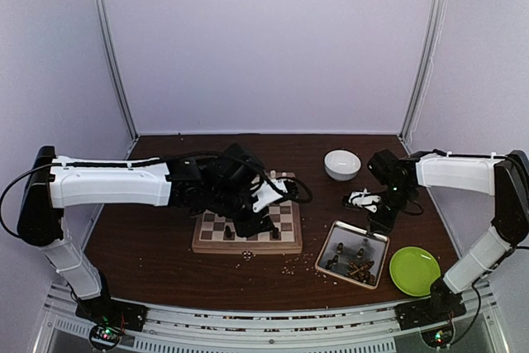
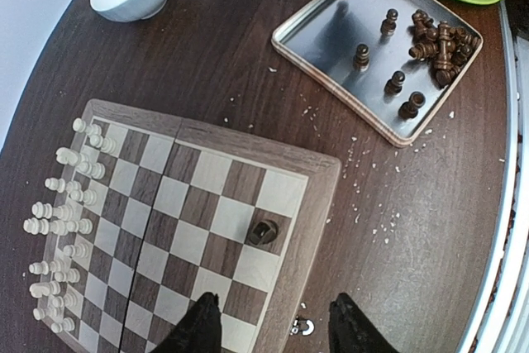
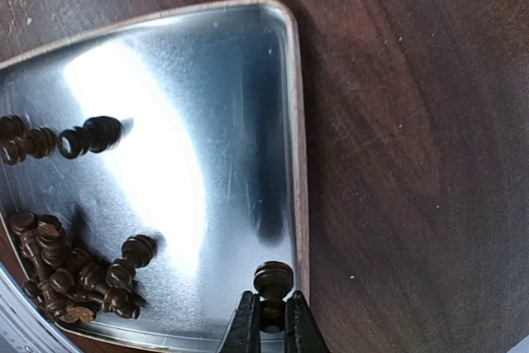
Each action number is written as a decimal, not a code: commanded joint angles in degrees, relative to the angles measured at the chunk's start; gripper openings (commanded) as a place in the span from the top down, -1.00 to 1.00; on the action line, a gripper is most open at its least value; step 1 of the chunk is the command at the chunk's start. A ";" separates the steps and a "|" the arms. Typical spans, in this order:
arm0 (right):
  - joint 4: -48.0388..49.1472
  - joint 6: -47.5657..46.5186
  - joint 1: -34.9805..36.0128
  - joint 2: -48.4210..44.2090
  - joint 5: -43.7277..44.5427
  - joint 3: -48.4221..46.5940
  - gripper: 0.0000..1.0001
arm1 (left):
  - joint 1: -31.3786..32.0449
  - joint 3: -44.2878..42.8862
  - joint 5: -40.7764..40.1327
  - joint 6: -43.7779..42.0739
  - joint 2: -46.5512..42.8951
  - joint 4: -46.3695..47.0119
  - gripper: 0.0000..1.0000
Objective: Set up the chess pieces on the board
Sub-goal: Pick up the pawn from the storage box, then place the pawn at a7.
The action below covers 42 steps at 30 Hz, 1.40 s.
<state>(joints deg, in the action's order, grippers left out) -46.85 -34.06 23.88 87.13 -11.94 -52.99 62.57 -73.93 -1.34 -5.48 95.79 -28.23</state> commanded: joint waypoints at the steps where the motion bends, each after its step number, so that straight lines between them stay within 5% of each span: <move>1: -1.12 0.84 -1.35 1.23 -4.22 -2.69 1.00 | -0.08 0.15 -0.58 0.69 -1.61 2.83 0.08; 10: -6.69 1.16 -0.40 -1.42 -7.32 -9.83 1.00 | -1.22 -0.57 -8.10 -1.42 -8.09 0.18 0.04; 15: -10.00 1.17 3.50 -0.73 -6.28 -18.33 1.00 | -10.80 0.02 -8.32 0.28 -14.61 1.61 0.03; 23: -13.63 2.46 12.93 9.69 -2.97 -33.61 1.00 | -20.07 5.40 -12.61 2.92 -20.88 8.86 -0.01; 34: -21.23 1.54 21.62 31.04 2.64 -54.90 1.00 | -20.93 8.30 -19.00 2.90 -26.70 9.80 -0.04; 42: -23.03 1.52 23.15 36.37 1.65 -59.07 1.00 | -21.04 7.80 -19.76 3.28 -27.76 9.03 -0.05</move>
<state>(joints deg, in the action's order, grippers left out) -67.46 -32.69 46.30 122.37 -11.09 -110.41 41.93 -65.78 -19.84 -2.90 69.30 -21.87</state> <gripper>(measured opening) 0.058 0.524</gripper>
